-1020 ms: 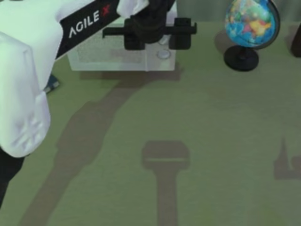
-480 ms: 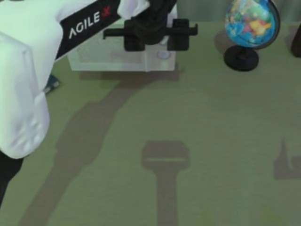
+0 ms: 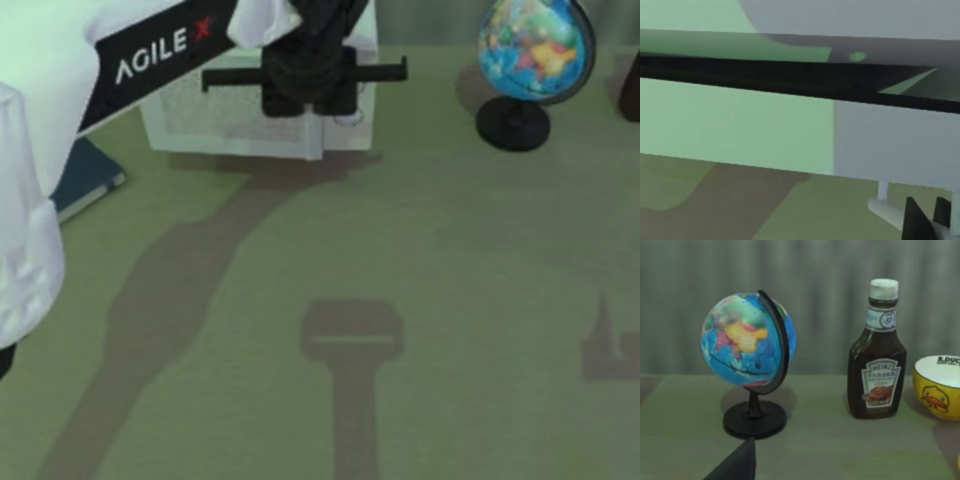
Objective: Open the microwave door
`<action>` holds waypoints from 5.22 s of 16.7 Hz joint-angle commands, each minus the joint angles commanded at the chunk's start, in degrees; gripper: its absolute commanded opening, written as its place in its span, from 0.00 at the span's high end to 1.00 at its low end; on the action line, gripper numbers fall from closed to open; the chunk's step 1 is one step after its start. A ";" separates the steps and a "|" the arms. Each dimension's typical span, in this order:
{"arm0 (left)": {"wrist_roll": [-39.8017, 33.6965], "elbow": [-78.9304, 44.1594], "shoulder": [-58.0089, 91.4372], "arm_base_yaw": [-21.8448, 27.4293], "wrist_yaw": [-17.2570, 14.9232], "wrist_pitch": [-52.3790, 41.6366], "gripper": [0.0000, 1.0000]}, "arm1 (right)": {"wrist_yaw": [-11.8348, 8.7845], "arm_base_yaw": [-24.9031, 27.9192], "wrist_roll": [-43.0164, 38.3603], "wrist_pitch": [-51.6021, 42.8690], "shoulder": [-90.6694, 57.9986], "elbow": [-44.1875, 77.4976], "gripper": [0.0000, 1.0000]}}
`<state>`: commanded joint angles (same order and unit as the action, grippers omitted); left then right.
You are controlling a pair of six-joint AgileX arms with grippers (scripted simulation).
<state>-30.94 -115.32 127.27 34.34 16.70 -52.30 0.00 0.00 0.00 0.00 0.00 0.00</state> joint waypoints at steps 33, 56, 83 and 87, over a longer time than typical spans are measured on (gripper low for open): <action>4.91 8.46 -5.21 -0.34 -2.29 4.57 1.00 | 0.00 0.00 0.00 0.00 0.00 0.00 0.00; 4.91 8.46 -5.21 -0.34 -2.29 4.57 1.00 | 0.00 0.00 0.00 0.00 0.00 0.00 0.00; 10.89 16.94 -10.71 -1.05 -5.30 8.89 1.00 | 0.00 0.00 0.00 0.00 0.00 0.00 0.00; 10.89 16.94 -10.71 -1.05 -5.30 8.89 1.00 | 0.00 0.00 0.00 0.00 0.00 0.00 0.00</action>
<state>-20.04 -98.38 116.56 33.29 11.40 -43.40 0.00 0.00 0.00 0.00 0.00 0.00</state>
